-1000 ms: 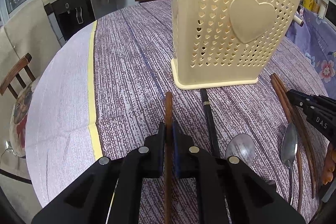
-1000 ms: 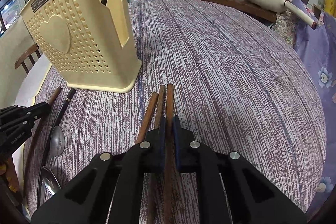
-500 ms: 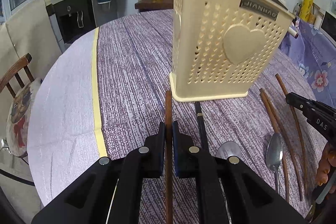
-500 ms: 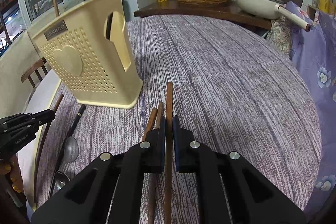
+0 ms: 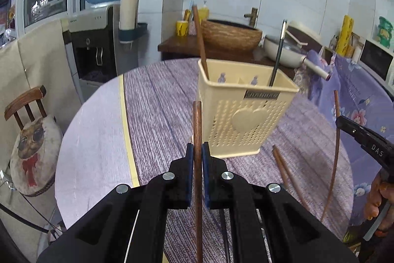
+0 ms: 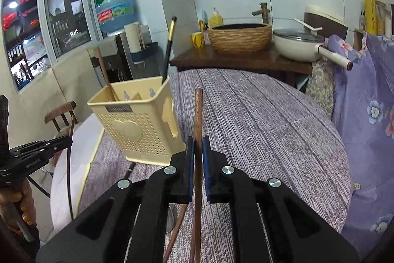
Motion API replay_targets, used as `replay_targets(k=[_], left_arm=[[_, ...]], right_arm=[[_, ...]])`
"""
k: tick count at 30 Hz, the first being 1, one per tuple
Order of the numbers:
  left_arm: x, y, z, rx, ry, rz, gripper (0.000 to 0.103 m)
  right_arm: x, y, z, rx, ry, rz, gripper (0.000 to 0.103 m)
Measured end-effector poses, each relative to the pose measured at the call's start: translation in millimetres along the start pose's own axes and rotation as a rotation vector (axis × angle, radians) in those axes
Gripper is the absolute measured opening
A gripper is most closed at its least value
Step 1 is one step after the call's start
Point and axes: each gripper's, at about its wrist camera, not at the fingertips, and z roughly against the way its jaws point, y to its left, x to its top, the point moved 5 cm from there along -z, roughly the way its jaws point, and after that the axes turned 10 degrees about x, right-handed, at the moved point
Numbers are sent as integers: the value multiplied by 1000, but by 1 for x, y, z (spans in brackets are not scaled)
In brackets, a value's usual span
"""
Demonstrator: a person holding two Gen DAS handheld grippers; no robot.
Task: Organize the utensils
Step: 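Lift both wooden chopsticks and lower them into the cream holder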
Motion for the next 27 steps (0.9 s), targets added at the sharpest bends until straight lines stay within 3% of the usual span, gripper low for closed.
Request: replay_targets(k=[14, 27], left_arm=[[24, 8, 43, -17, -123, 28, 8], [33, 7, 56, -14, -167, 23, 8]], right_arm=[[20, 22, 30, 61, -71, 38, 8], [30, 33, 36, 83, -86, 66, 8]])
